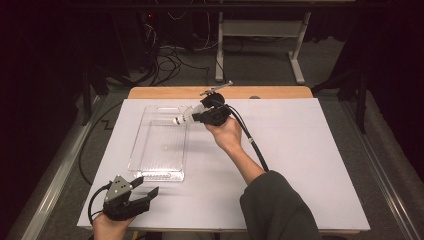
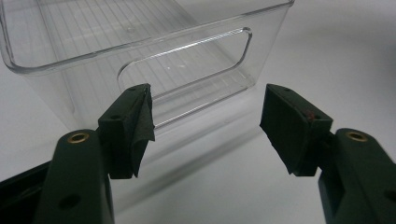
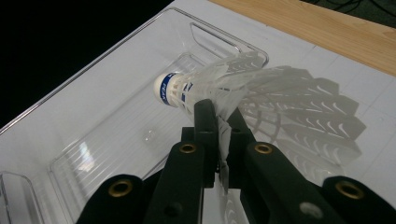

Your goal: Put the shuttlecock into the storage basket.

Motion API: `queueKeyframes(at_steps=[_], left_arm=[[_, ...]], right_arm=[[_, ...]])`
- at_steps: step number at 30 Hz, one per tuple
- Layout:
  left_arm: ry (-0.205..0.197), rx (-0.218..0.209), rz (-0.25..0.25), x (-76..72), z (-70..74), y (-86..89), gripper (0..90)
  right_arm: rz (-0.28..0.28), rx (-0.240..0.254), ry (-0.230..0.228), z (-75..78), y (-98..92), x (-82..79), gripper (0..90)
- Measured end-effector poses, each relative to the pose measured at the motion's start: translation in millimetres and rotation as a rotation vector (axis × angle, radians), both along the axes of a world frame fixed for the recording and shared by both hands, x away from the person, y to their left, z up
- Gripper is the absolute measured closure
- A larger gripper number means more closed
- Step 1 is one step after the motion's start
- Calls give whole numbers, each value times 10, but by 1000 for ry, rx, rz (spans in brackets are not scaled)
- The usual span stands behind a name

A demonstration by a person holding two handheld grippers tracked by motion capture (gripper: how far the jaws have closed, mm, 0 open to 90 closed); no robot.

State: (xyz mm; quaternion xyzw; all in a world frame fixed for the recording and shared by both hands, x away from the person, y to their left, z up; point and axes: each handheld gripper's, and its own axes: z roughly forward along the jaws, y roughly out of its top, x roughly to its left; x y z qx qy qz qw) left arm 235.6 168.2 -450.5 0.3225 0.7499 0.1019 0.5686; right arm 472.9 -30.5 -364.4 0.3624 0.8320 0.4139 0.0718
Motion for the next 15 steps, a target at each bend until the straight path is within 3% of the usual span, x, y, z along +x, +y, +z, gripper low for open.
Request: queueKeyframes(at_steps=[15], left_arm=[[9,-13,-6,-17,14,-11,355]], right_arm=[[14,-27,-9,-15,290,72,889]])
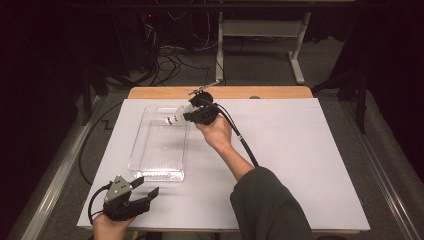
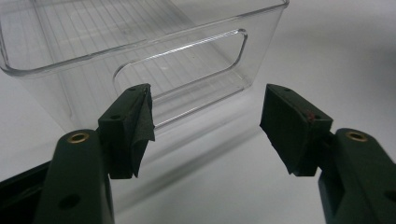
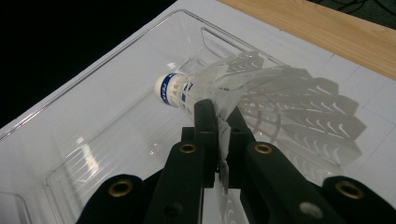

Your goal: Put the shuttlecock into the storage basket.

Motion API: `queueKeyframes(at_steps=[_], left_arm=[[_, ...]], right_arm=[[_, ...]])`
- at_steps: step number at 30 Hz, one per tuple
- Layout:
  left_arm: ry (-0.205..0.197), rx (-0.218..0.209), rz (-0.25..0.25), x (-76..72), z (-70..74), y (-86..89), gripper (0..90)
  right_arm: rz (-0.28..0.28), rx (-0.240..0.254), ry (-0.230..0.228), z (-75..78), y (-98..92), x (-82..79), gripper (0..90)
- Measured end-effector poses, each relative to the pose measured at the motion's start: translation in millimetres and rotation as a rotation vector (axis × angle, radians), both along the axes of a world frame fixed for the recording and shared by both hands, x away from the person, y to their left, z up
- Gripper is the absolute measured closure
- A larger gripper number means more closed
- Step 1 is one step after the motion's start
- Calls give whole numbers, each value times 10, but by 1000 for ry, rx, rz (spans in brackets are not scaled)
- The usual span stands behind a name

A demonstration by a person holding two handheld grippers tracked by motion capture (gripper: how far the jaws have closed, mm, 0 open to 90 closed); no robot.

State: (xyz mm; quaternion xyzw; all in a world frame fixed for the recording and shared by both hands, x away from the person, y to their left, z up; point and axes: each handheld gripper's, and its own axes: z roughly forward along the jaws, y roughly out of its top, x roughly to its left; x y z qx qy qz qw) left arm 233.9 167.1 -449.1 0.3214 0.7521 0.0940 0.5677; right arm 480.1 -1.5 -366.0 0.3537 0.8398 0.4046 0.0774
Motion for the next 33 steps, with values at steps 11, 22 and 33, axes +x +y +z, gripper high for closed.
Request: queueKeyframes(at_steps=[11,22,33], left_arm=[[-8,-2,6,4,3,9,353],[-11,6,0,11,-5,13,353],[-7,-6,9,12,1,20,354]], right_arm=[[7,-9,13,-38,189,80,889],[2,-17,27,-127,326,140,889],[12,-43,31,-199,490,188,889]])
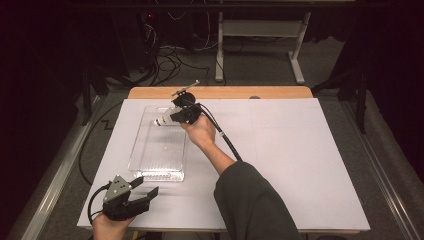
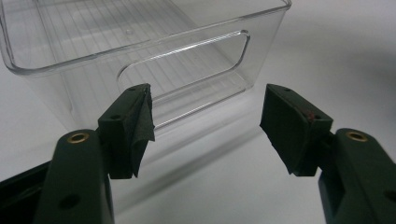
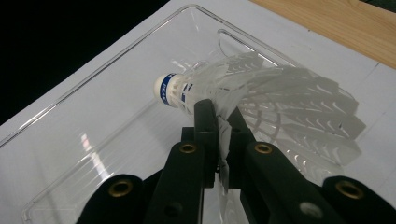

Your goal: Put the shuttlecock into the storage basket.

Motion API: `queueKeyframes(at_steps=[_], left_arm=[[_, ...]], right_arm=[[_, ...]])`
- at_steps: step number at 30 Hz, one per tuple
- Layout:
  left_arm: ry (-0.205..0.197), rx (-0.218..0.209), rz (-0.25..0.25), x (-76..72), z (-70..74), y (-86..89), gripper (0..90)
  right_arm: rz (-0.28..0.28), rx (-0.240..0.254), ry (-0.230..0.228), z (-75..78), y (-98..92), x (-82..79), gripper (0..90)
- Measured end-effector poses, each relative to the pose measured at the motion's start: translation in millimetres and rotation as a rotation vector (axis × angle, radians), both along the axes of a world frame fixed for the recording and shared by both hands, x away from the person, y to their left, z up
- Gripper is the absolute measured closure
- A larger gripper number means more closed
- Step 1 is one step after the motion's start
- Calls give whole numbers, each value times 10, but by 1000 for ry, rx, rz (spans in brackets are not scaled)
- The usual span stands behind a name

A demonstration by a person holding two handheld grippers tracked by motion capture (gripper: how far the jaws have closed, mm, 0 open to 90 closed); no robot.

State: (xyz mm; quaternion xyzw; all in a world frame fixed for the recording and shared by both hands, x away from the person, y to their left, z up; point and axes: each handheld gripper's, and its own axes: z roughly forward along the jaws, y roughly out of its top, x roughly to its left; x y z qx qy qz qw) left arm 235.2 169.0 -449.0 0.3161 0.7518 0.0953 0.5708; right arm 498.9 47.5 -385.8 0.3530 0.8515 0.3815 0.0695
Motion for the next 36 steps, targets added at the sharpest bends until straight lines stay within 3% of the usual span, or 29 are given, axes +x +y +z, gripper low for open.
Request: queueKeyframes(at_steps=[36], left_arm=[[-10,3,-19,-18,6,-3,356]], right_arm=[[-2,-64,65,-272,392,113,888]])
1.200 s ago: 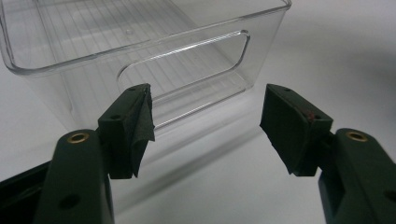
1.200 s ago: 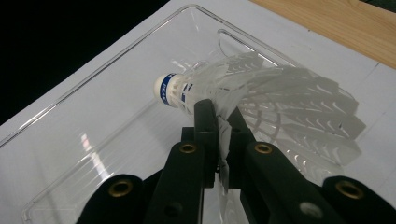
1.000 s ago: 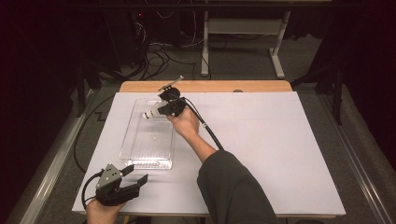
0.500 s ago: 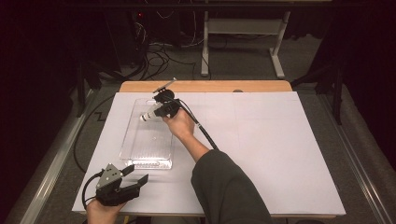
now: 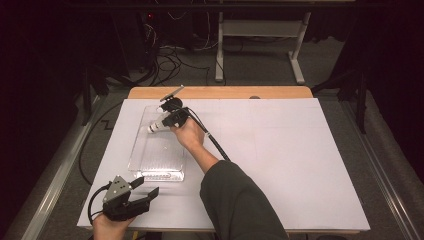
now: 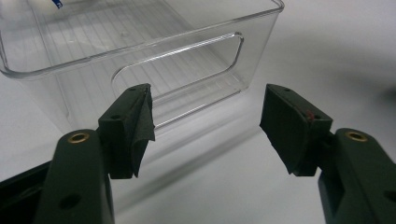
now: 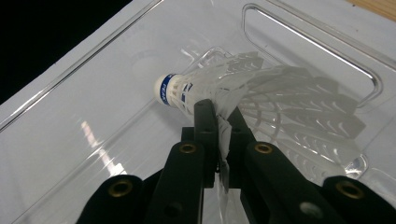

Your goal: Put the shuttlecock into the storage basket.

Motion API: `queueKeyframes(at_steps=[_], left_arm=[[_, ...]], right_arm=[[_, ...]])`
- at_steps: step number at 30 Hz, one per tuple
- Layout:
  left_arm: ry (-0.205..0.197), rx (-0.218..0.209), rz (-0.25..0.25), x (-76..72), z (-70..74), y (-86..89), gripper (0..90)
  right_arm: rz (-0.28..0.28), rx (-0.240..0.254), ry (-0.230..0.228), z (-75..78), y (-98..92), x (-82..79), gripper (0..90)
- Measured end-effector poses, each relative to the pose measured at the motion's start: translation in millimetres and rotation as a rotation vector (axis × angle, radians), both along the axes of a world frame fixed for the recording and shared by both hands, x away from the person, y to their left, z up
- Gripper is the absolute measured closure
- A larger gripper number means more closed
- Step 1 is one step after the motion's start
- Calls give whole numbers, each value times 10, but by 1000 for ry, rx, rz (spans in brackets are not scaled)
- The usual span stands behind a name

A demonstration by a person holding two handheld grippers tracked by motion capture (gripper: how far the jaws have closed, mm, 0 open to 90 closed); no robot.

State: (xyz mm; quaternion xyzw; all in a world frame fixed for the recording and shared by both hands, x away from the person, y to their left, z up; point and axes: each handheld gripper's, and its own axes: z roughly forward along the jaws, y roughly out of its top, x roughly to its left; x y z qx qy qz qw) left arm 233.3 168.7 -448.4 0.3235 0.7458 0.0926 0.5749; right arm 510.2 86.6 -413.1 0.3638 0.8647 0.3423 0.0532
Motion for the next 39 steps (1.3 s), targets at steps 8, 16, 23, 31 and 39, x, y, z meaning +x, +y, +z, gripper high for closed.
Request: queueKeyframes(at_steps=[8,16,23,31,39], left_arm=[[6,-7,4,-2,5,-1,356],[7,-9,1,-5,7,1,356],[3,-8,-2,-4,6,-3,356],[2,-6,-6,-7,6,2,356],[9,-13,-1,-9,14,7,355]], right_arm=[[1,-15,-4,-22,20,27,888],[-1,-27,0,2,55,19,888],[-4,-33,1,4,71,16,886],[5,-37,36,-16,55,25,820],[17,-48,59,-11,60,18,737]])
